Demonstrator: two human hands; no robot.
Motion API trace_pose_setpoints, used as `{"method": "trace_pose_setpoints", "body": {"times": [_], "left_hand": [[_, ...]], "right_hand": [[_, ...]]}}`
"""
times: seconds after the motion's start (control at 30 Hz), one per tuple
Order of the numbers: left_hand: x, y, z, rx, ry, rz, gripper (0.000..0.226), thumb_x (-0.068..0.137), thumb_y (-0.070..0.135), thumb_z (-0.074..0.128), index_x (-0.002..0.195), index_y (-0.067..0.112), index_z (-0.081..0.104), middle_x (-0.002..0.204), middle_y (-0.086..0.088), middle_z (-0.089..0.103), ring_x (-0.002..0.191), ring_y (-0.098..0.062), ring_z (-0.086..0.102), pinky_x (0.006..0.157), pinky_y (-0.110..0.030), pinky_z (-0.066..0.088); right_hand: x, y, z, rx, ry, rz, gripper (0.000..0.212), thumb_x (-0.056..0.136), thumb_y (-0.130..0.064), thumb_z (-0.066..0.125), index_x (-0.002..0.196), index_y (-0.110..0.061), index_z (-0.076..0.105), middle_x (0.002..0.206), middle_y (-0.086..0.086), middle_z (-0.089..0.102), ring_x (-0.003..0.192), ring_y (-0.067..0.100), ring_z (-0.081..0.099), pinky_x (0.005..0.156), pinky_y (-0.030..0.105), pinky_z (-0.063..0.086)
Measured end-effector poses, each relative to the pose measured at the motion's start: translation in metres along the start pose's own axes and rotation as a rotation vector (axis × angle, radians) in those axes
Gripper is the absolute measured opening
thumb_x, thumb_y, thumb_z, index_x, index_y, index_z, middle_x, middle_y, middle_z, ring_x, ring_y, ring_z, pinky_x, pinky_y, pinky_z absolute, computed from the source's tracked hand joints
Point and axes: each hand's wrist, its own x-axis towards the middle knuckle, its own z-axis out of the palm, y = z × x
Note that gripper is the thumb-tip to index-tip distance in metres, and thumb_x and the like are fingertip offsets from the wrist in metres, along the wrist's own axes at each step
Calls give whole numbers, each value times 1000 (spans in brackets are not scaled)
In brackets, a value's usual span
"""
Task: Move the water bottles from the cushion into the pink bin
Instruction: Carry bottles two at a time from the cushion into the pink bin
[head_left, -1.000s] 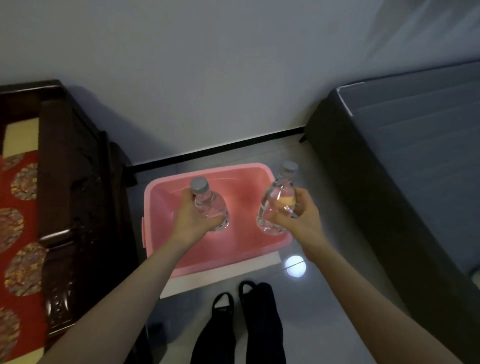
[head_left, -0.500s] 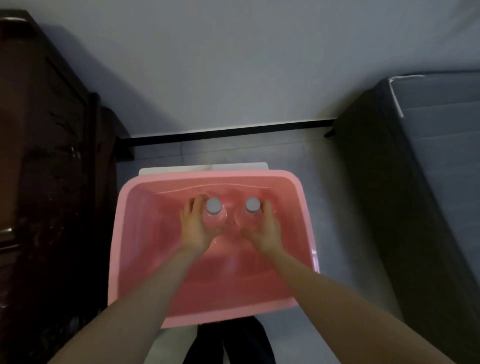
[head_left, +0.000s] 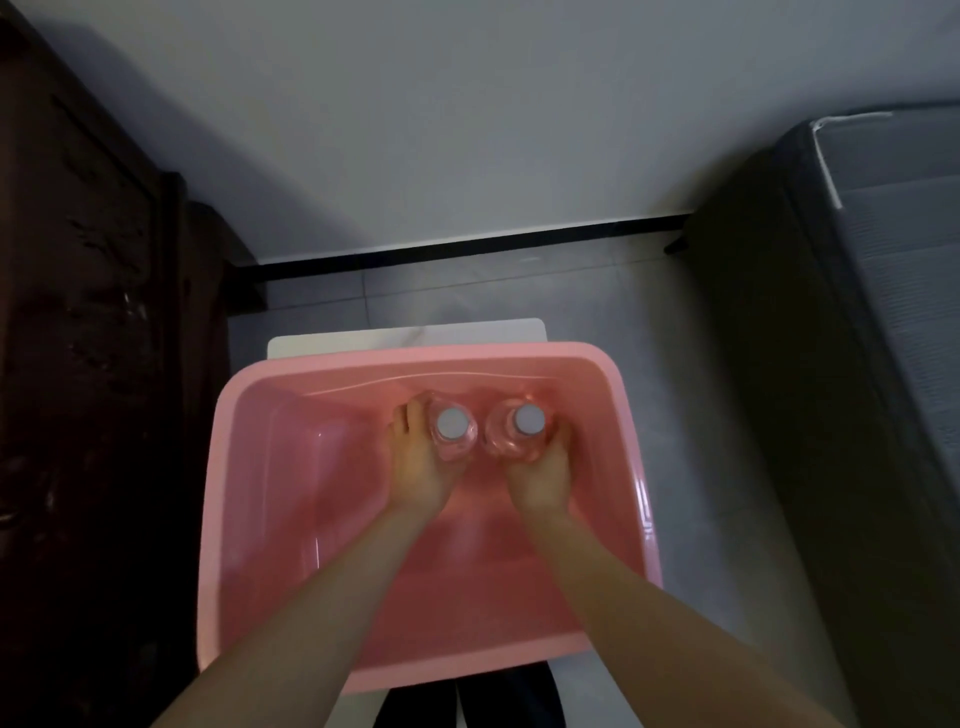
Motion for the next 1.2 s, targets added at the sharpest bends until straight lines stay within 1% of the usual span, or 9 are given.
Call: {"method": "trace_pose_setpoints", "body": {"times": [0.1, 0.17, 0.27, 0.57, 0.7, 0.8, 0.93, 1.07, 1.2], "left_hand": [[0, 2, -1, 16, -24, -28, 78, 50, 37, 68, 121, 10, 50, 119, -9, 50, 109, -28, 45, 92, -37, 39], [1, 6, -2, 11, -33, -47, 77, 48, 34, 67, 120, 10, 52, 119, -10, 50, 108, -29, 46, 90, -33, 38], [2, 10, 2, 16, -40, -26, 77, 51, 48, 63, 117, 11, 53, 116, -8, 53, 104, -25, 46, 85, -27, 35], [0, 24, 15, 0, -61, 34, 75, 53, 47, 58, 116, 7, 52, 117, -12, 51, 106, -30, 47, 87, -32, 37], [2, 30, 24, 41, -83, 6, 72, 59, 18, 78, 124, 5, 49, 122, -17, 50, 111, -35, 45, 89, -28, 32], [2, 37, 14, 108, -134, -56, 87, 56, 3, 82, 134, 5, 41, 132, -15, 45, 121, -37, 42, 97, -31, 32], [-3, 54, -27, 202, -208, -116, 94, 58, 14, 86, 138, 9, 37, 137, -12, 42, 125, -32, 41, 103, -33, 33], [-22, 82, -97, 136, -111, -80, 77, 65, 18, 84, 132, 8, 46, 131, -10, 51, 122, -24, 48, 100, -26, 36], [-55, 107, -171, -39, 103, -78, 59, 72, 35, 73, 123, 12, 57, 120, -1, 60, 112, -13, 55, 93, -20, 38]], "right_hand": [[0, 4, 1, 61, -63, 184, 35, 73, -32, 61, 101, -14, 49, 93, 7, 57, 85, 25, 55, 85, 37, 45], [3, 6, -1, 84, -112, 310, 24, 81, -17, 61, 104, -16, 55, 89, 3, 56, 84, 22, 52, 80, 32, 43], [7, 14, 2, 179, -96, 414, 21, 79, -8, 60, 95, -22, 60, 80, 1, 62, 78, 23, 56, 80, 39, 48], [10, 15, -3, 467, -77, 425, 41, 77, 7, 39, 103, -15, 60, 68, -8, 48, 60, 5, 38, 56, 22, 32], [8, 2, -15, 414, -112, 452, 52, 56, -9, 37, 104, -8, 57, 68, -3, 44, 59, 11, 37, 54, 23, 30], [-2, -13, -34, 295, -225, 480, 42, 62, -11, 48, 103, -10, 56, 76, 6, 50, 68, 20, 46, 63, 29, 40], [-12, -40, -73, -7, -387, 194, 15, 83, -12, 61, 97, -13, 61, 73, 3, 61, 69, 19, 54, 64, 27, 40], [-33, -82, -119, -121, -402, -87, 33, 77, -41, 69, 107, -30, 60, 94, -4, 69, 88, 18, 65, 80, 33, 50], [-66, -143, -138, -63, -364, -319, 58, 65, -40, 61, 121, -29, 56, 110, -6, 63, 101, 20, 62, 92, 38, 48]]}}
